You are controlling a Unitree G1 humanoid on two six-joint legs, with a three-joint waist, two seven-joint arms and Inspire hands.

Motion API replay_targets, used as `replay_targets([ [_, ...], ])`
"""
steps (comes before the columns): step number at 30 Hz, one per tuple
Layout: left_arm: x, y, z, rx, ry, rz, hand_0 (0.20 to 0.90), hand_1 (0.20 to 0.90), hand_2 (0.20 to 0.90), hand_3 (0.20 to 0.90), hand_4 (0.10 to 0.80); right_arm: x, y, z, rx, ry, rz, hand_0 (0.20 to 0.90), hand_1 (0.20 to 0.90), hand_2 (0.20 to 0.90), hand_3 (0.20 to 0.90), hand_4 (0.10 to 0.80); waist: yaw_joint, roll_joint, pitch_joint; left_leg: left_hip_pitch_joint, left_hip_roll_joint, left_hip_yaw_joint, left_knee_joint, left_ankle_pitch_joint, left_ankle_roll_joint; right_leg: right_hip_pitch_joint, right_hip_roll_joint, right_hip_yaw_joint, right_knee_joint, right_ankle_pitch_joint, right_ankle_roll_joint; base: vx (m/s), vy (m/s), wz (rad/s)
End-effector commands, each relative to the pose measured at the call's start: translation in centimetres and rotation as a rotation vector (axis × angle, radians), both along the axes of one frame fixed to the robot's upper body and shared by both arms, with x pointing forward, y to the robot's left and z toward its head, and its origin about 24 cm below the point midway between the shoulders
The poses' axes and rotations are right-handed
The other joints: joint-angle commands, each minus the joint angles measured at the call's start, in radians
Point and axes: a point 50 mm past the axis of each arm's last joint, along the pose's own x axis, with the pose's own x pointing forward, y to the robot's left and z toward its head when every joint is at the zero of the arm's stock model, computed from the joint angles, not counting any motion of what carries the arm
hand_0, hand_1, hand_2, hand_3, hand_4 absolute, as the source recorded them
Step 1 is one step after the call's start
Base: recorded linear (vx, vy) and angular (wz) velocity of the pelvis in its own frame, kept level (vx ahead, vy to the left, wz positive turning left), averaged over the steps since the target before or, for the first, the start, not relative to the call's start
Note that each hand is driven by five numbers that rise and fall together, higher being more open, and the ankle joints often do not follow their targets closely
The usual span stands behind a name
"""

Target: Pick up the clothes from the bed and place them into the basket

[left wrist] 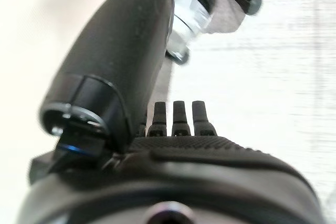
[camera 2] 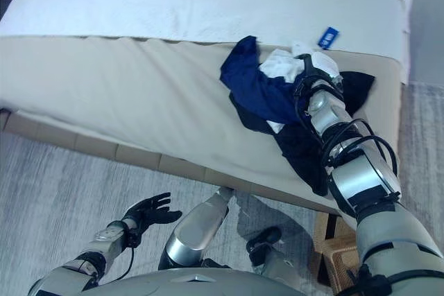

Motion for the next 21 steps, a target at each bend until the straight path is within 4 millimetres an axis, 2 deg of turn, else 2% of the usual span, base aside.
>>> replay_targets([
  [1, -1.9, 0.7, -0.1, -0.005, -0.01, -0.044, 0.9, 0.9, 0.9, 0.9, 0.8, 0.9, 0.3, 3.7, -0.112, 0.011, 0.003, 0.9, 0.9, 0.9, 0.9, 0.8, 0.022, -0.014, -0.003, 0.022, 0.014, 0.045, -0.029, -0.105, 0.062, -0.023, -0.051, 0.003, 0.2, -0.076, -0.051, 0.01, -0.008, 0.17],
  [3, -1.2, 0.5, 0.2, -0.007, -0.038, -0.059, 0.9, 0.9, 0.9, 0.9, 0.8, 0.7, -0.5, 3.0, -0.095, 0.112, -0.03, 0.9, 0.9, 0.9, 0.9, 0.8, 0.038, -0.015, 0.011, 0.013, 0.017, 0.037, -0.031, -0.097, 0.058, -0.024, -0.049, -0.011, 0.204, -0.083, -0.052, 0.011, -0.024, 0.16],
  [7, -0.2, 0.5, 0.7, 0.001, -0.062, -0.078, 0.9, 0.9, 0.9, 0.9, 0.8, 0.6, -0.6, 2.4, -0.045, 0.205, -0.04, 0.9, 0.9, 0.9, 0.9, 0.8, 0.055, -0.019, 0.028, -0.001, 0.02, 0.028, -0.026, -0.09, 0.051, -0.022, -0.039, -0.023, 0.195, -0.089, -0.054, 0.016, -0.07, 0.09],
  [8, 0.0, 0.5, 0.8, 0.004, -0.063, -0.083, 0.9, 0.9, 0.9, 0.9, 0.8, 0.6, -0.5, 2.6, -0.036, 0.192, -0.031, 0.521, 0.521, 0.521, 0.458, 0.358, 0.056, -0.021, 0.031, -0.003, 0.022, 0.027, -0.025, -0.089, 0.049, -0.02, -0.035, -0.023, 0.19, -0.088, -0.053, 0.007, -0.064, 0.03],
  [9, 0.1, 0.5, 0.9, 0.006, -0.064, -0.085, 0.9, 0.9, 0.9, 0.9, 0.8, 0.8, -0.3, 2.8, -0.028, 0.167, -0.021, 0.3, 0.3, 0.3, 0.2, 0.1, 0.055, -0.023, 0.033, -0.004, 0.023, 0.027, -0.024, -0.089, 0.048, -0.019, -0.032, -0.022, 0.186, -0.087, -0.052, 0.002, -0.067, 0.01],
  [10, 0.1, 0.5, 0.9, 0.009, -0.064, -0.086, 0.9, 0.9, 0.9, 0.9, 0.8, 0.9, -0.1, 3.3, -0.012, 0.133, -0.01, 0.3, 0.3, 0.3, 0.2, 0.1, 0.054, -0.026, 0.036, -0.004, 0.025, 0.028, -0.022, -0.09, 0.046, -0.017, -0.028, -0.02, 0.179, -0.085, -0.051, -0.008, -0.071, -0.02],
  [11, 0.1, 0.5, 0.9, 0.013, -0.063, -0.083, 0.9, 0.9, 0.9, 0.9, 0.8, 1.4, 0.9, 4.7, 0.019, 0.011, 0.028, 0.3, 0.3, 0.3, 0.2, 0.1, 0.048, -0.031, 0.037, -0.003, 0.029, 0.031, -0.021, -0.09, 0.044, -0.015, -0.021, -0.015, 0.17, -0.08, -0.048, -0.012, -0.066, -0.04],
  [14, -0.1, 0.6, 0.8, 0.021, -0.053, -0.074, 0.9, 0.9, 0.9, 0.9, 0.8, 1.8, 2.5, 7.4, 0.041, -0.207, 0.068, 0.3, 0.3, 0.3, 0.2, 0.1, 0.035, -0.036, 0.036, 0.008, 0.033, 0.038, -0.019, -0.096, 0.043, -0.012, -0.015, 0.002, 0.162, -0.069, -0.044, -0.005, -0.038, -0.07],
  [16, -0.8, 0.5, 0.5, 0.027, -0.041, -0.057, 0.9, 0.9, 0.9, 0.9, 0.8, 1.7, 4.5, 10.6, 0.079, -0.407, 0.121, 0.3, 0.3, 0.3, 0.2, 0.1, 0.015, -0.042, 0.031, 0.025, 0.039, 0.047, -0.022, -0.102, 0.042, -0.006, -0.01, 0.02, 0.157, -0.065, -0.042, 0.005, -0.026, -0.09],
  [18, -2.0, 0.3, -0.2, 0.016, -0.019, -0.029, 0.9, 0.9, 0.9, 0.9, 0.8, 0.3, 6.8, 14.5, 0.14, -0.675, 0.206, 0.3, 0.3, 0.3, 0.2, 0.1, -0.023, -0.04, 0.008, 0.065, 0.046, 0.06, -0.035, -0.11, 0.041, 0.008, -0.008, 0.051, 0.147, -0.065, -0.041, 0.035, 0.026, -0.21],
  [20, -2.5, 0.2, -0.4, 0.009, -0.007, -0.023, 0.9, 0.9, 0.9, 0.9, 0.8, -0.4, 7.1, 15.4, 0.146, -0.753, 0.225, 0.3, 0.3, 0.3, 0.2, 0.1, -0.034, -0.036, -0.004, 0.084, 0.048, 0.064, -0.041, -0.113, 0.041, 0.019, -0.006, 0.065, 0.139, -0.069, -0.042, 0.053, 0.048, -0.3],
  [21, -3.1, 0.0, -0.7, 0.002, 0.003, -0.02, 0.9, 0.9, 0.9, 0.9, 0.8, -1.1, 7.5, 16.3, 0.156, -0.847, 0.245, 0.3, 0.3, 0.3, 0.2, 0.1, -0.046, -0.032, -0.017, 0.101, 0.05, 0.07, -0.046, -0.116, 0.04, 0.032, -0.002, 0.08, 0.127, -0.075, -0.044, 0.072, 0.057, -0.3],
])
